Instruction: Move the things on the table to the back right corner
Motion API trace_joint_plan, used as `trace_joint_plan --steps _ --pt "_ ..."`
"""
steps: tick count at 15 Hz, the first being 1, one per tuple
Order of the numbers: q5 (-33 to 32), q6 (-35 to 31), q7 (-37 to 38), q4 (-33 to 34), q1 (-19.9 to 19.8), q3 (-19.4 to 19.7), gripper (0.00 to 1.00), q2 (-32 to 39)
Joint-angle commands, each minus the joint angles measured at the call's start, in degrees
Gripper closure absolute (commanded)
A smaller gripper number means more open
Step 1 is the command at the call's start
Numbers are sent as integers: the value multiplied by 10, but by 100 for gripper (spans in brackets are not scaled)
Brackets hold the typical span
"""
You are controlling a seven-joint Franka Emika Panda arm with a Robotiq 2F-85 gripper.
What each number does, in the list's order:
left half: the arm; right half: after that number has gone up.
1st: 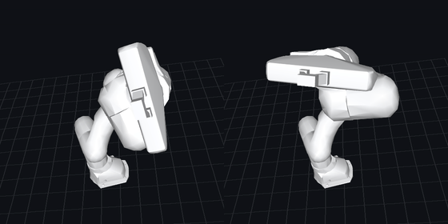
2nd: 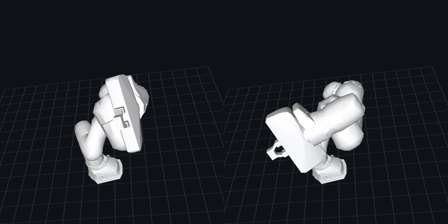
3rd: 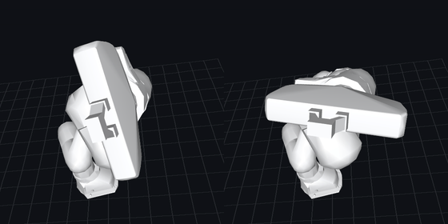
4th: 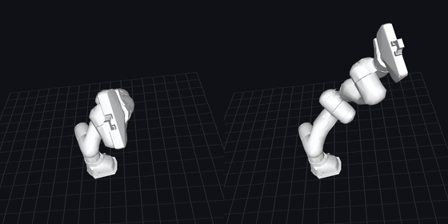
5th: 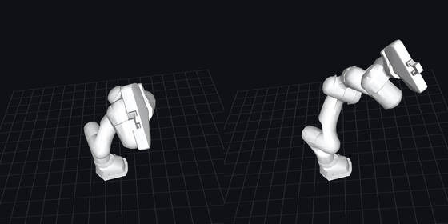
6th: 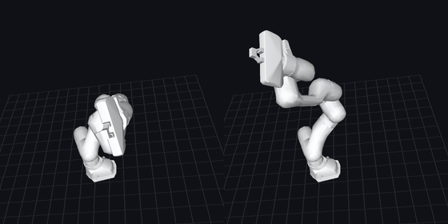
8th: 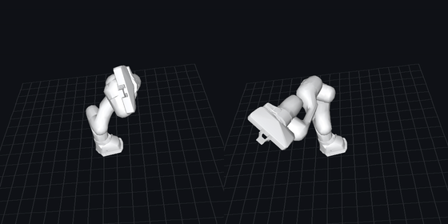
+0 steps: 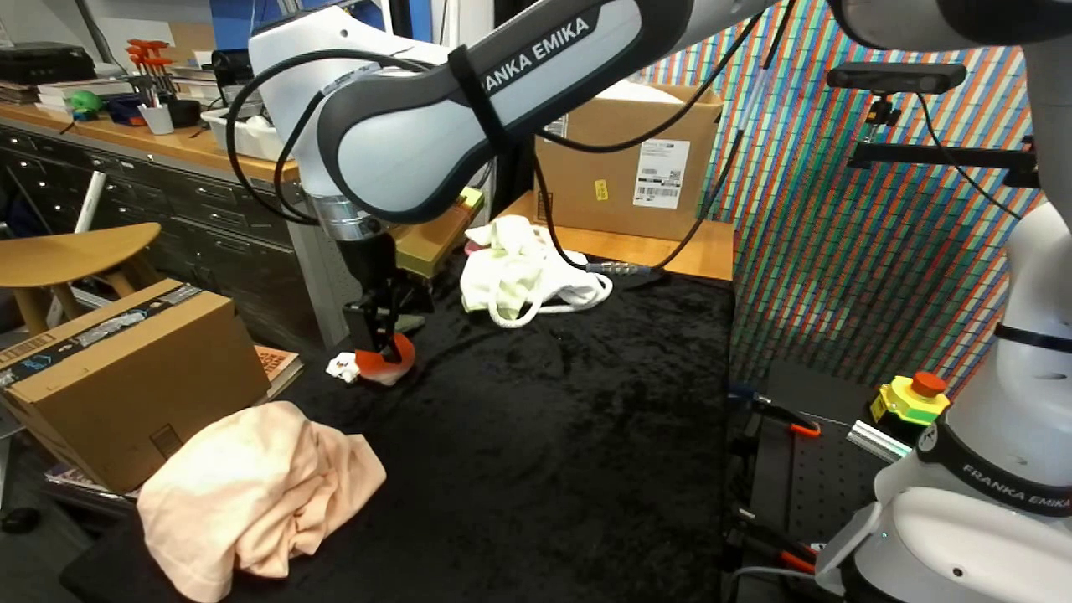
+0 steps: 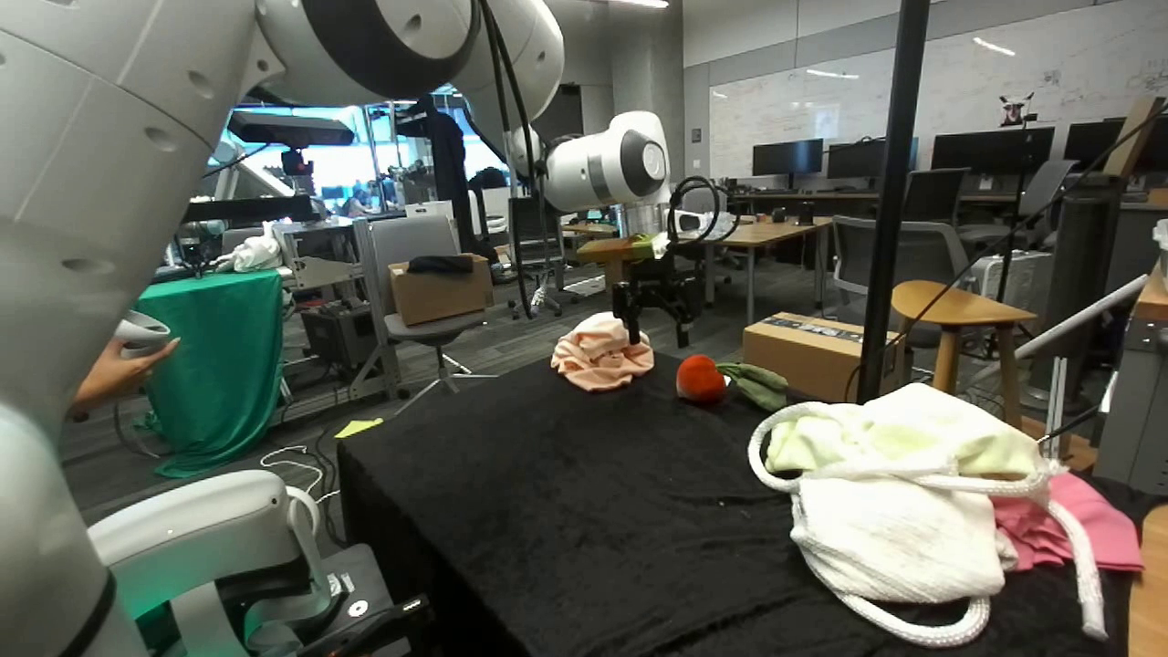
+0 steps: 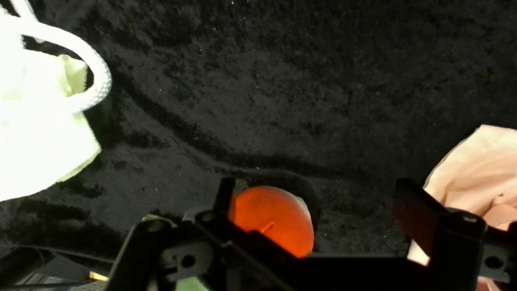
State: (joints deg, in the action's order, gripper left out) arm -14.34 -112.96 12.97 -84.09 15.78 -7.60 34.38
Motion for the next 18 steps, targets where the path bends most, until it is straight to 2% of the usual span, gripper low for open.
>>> trace_joint_plan --steps 1,18 --pt "12 7 -37 64 8 6 0 42" --pt "25 6 -79 171 2 13 0 131"
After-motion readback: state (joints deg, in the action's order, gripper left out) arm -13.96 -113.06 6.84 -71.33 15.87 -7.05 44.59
